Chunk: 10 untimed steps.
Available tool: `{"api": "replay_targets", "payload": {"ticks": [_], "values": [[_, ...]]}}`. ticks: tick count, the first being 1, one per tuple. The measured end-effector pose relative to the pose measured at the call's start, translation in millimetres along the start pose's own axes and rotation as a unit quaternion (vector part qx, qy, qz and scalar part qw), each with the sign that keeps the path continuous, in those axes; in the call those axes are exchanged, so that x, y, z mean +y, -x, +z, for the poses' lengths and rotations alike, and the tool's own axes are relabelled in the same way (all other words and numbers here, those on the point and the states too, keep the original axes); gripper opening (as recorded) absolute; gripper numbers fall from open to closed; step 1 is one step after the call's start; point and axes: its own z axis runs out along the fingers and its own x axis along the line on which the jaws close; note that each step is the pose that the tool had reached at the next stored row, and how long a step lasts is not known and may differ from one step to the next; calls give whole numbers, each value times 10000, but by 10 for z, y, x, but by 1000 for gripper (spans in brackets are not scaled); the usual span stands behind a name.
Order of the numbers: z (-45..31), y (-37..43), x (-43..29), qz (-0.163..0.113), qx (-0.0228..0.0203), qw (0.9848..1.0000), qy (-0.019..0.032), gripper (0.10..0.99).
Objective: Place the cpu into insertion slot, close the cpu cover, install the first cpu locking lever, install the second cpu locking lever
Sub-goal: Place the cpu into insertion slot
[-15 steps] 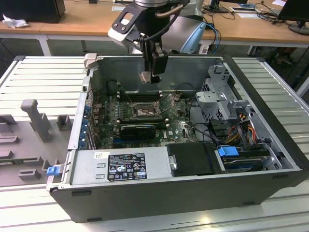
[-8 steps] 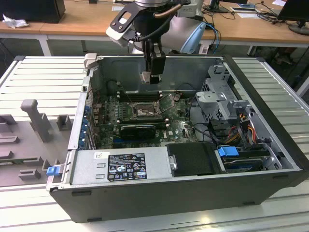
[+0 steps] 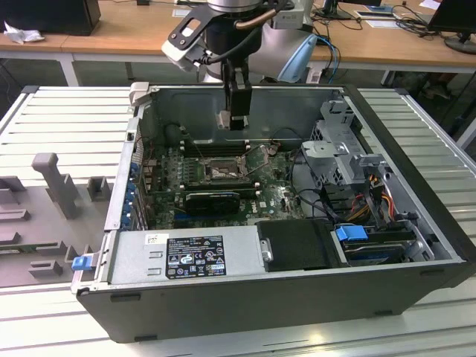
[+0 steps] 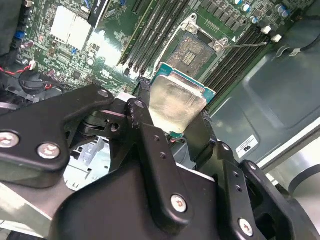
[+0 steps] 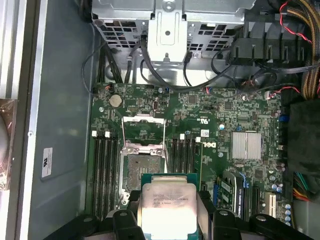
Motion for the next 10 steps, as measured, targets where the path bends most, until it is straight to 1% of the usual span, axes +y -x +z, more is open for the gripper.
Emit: {"api": "replay_targets", "payload": {"ticks": [1,2,4,6,10], "values": [[7,0,-1,14,-3,10000,-17,529],[12,0,-1,61,-9,10000,-18,529],[25,1,-1,277,-25,9996,-13,529],[37,1,-2,393,-34,9992,-11,529],[68,2,-5,413,-41,9991,-10,529]]}}
